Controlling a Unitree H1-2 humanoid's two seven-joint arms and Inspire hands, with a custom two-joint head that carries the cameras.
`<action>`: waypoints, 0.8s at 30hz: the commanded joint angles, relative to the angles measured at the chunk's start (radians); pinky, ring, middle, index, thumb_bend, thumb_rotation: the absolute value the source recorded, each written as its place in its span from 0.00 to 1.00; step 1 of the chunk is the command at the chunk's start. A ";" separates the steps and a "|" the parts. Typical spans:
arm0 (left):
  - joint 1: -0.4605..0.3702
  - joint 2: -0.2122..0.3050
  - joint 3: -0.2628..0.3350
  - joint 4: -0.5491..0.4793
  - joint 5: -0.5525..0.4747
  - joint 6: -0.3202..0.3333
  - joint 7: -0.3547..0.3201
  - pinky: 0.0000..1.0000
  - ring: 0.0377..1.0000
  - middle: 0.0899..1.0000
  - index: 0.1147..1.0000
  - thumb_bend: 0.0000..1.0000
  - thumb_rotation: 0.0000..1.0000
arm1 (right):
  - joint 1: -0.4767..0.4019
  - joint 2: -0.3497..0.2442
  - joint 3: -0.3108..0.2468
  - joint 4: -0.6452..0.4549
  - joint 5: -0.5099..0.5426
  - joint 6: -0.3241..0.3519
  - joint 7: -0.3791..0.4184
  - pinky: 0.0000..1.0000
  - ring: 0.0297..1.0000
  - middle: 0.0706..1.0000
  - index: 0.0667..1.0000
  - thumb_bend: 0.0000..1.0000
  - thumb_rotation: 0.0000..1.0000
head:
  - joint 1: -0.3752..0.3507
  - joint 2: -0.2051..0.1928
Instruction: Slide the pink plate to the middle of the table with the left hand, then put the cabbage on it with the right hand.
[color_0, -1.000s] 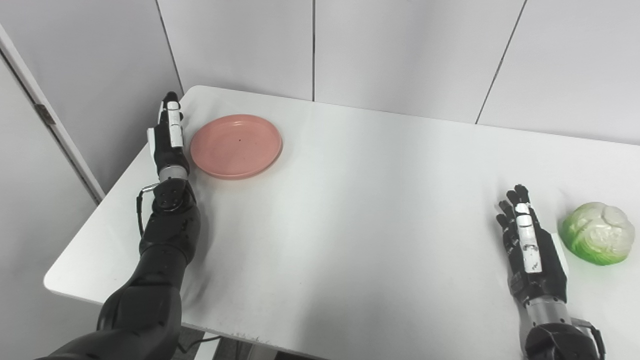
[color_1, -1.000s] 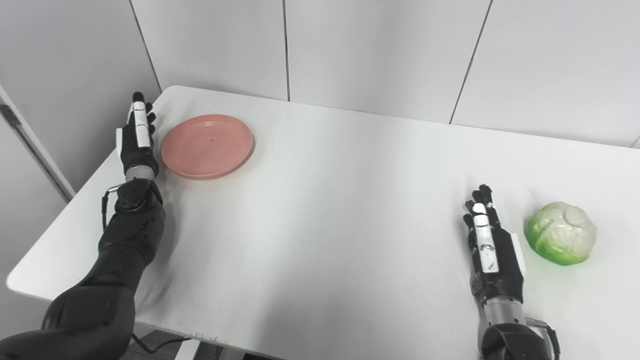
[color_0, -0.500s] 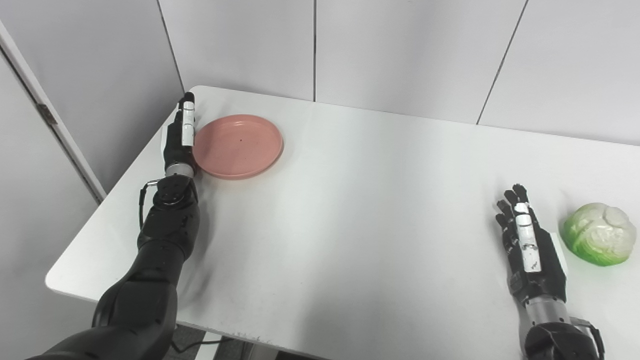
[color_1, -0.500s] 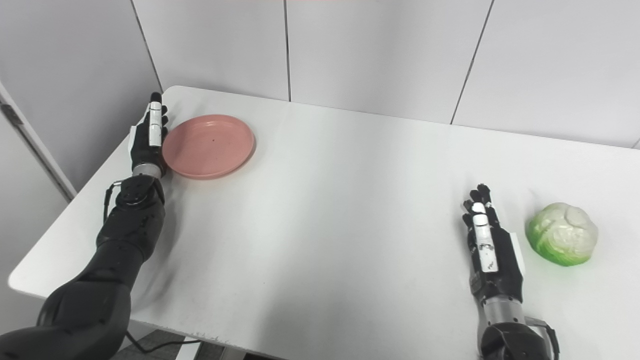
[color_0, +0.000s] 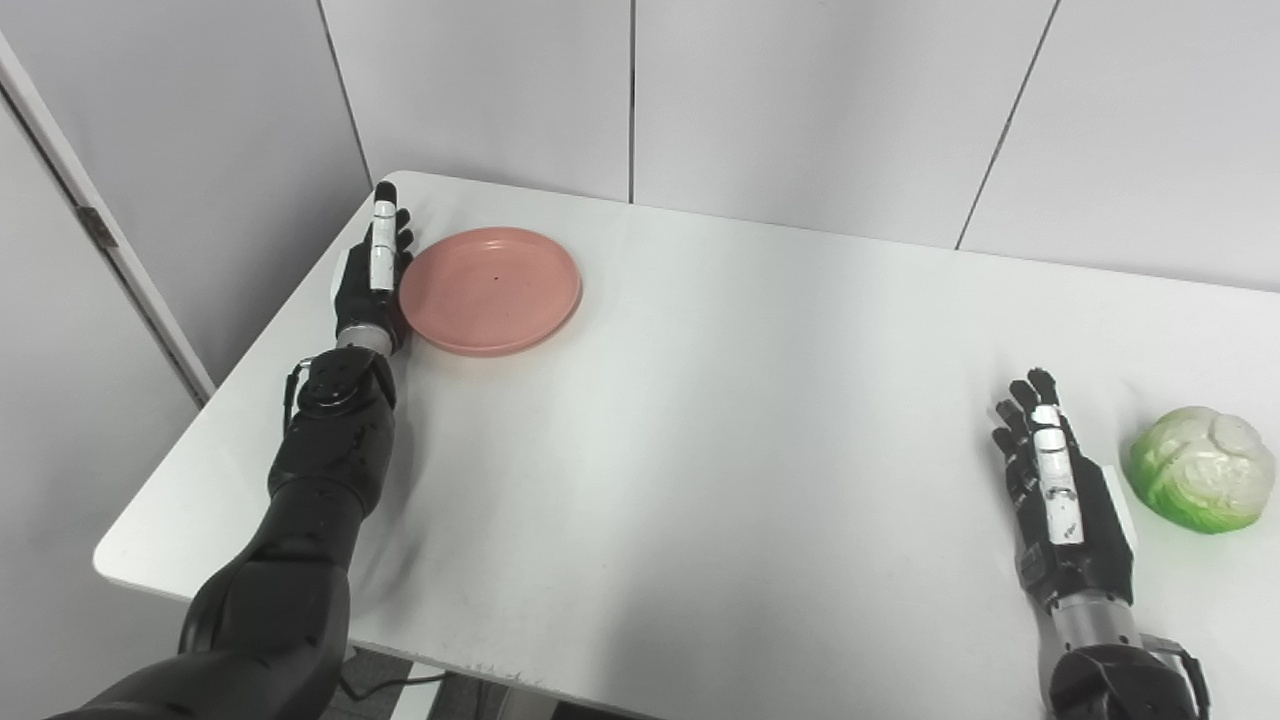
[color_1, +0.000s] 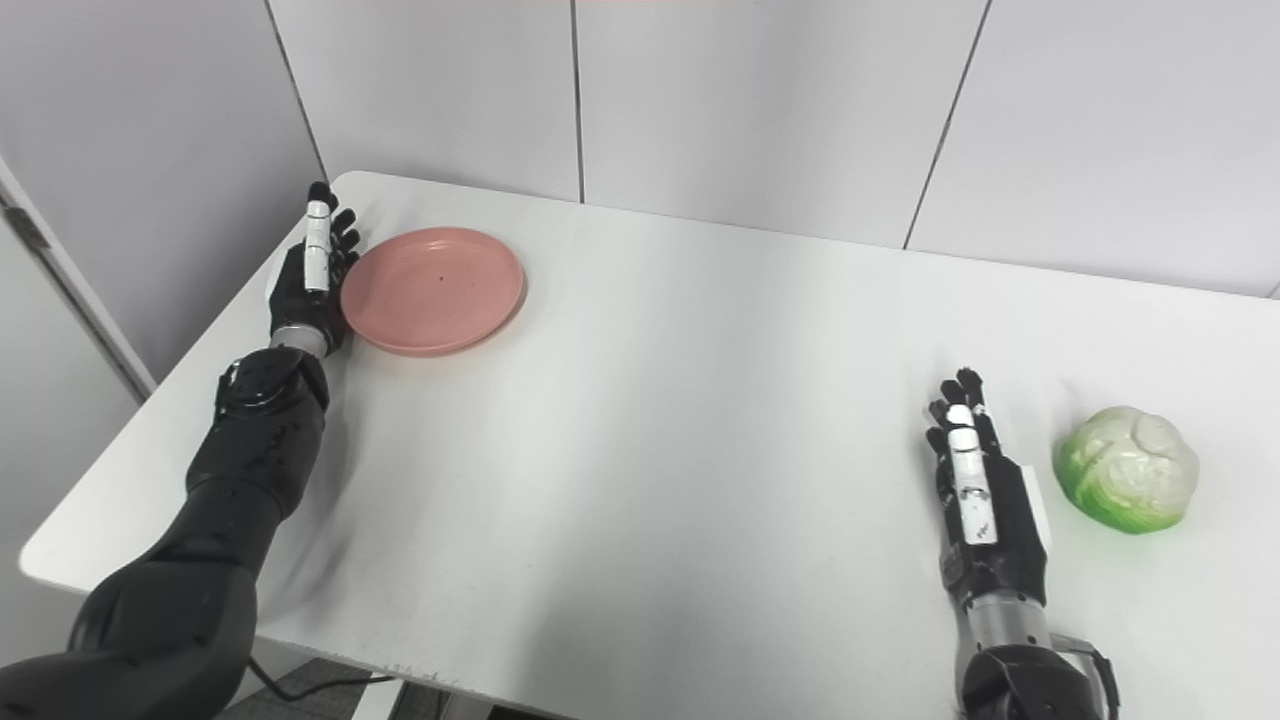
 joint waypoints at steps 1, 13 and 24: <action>-0.027 -0.008 -0.015 -0.028 -0.014 0.057 -0.057 0.92 0.93 0.92 0.90 0.88 1.00 | -0.031 0.001 -0.001 -0.017 0.002 -0.032 0.004 1.00 0.98 0.97 0.98 0.71 0.87 | -0.002 -0.002; -0.024 -0.022 -0.048 -0.070 -0.053 0.142 -0.186 0.88 0.89 0.88 0.87 0.91 1.00 | -0.034 0.007 0.001 -0.019 -0.002 -0.035 -0.001 1.00 0.98 0.98 0.99 0.70 0.87 | -0.009 -0.002; -0.015 -0.072 -0.106 -0.142 -0.042 0.181 -0.222 0.91 0.92 0.91 0.89 0.90 1.00 | -0.038 0.016 0.005 -0.019 -0.016 -0.039 -0.014 1.00 0.97 0.97 0.98 0.69 0.88 | -0.023 -0.004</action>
